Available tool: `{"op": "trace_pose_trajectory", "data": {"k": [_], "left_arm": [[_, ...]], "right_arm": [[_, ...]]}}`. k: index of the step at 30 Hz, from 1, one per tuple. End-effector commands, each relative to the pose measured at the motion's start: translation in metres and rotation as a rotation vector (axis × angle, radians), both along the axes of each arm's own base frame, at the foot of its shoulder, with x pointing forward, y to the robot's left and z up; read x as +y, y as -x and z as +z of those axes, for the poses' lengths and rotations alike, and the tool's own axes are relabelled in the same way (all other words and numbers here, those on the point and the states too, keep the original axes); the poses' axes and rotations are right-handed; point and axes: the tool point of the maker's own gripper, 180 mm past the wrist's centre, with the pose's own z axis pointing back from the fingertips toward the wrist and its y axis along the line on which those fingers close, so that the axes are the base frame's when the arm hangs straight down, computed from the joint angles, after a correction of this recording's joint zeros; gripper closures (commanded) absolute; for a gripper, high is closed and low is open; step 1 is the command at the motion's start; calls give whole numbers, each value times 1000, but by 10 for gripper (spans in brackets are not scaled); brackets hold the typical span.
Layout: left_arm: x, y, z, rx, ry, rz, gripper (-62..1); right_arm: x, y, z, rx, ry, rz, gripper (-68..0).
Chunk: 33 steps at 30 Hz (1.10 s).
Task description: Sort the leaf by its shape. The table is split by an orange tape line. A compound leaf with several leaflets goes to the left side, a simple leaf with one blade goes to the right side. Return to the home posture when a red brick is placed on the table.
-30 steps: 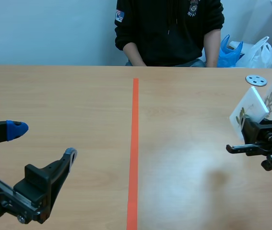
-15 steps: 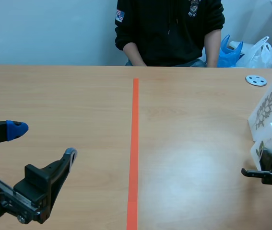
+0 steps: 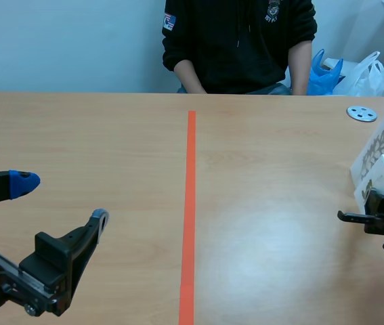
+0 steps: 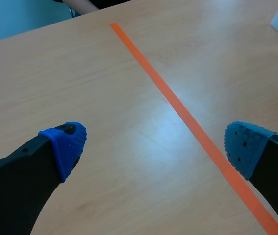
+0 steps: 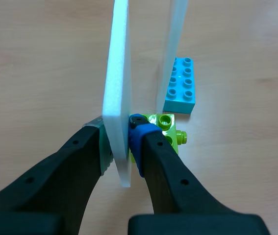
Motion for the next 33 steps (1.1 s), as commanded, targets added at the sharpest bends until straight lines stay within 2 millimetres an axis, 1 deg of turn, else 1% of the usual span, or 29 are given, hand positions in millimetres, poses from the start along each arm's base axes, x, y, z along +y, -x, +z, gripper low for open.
{"op": "trace_pose_trajectory", "data": {"k": [1, 5, 8, 14, 18, 31, 33], "left_arm": [[-3, -3, 11, -35, 19, -1, -602], [-3, -3, 11, -34, 19, -1, -602], [-3, -3, 11, -34, 19, -1, -602], [-3, -3, 11, -35, 19, -1, -602], [-3, -3, 11, -35, 19, -1, -602], [-3, -3, 11, -35, 19, -1, -602], [-3, -3, 11, -35, 19, -1, -602]], "right_arm": [[-11, -10, 13, -38, 24, -6, -17], [-16, -15, 8, -33, 14, -25, -17], [-21, -20, 8, -40, 24, -47, -17], [-24, -26, 10, -44, 40, -57, -18], [-24, -27, 9, -41, 40, -58, -41], [-27, -19, 3, -23, 53, -70, -43], [-27, -18, 2, -20, 53, -70, -73]]}}
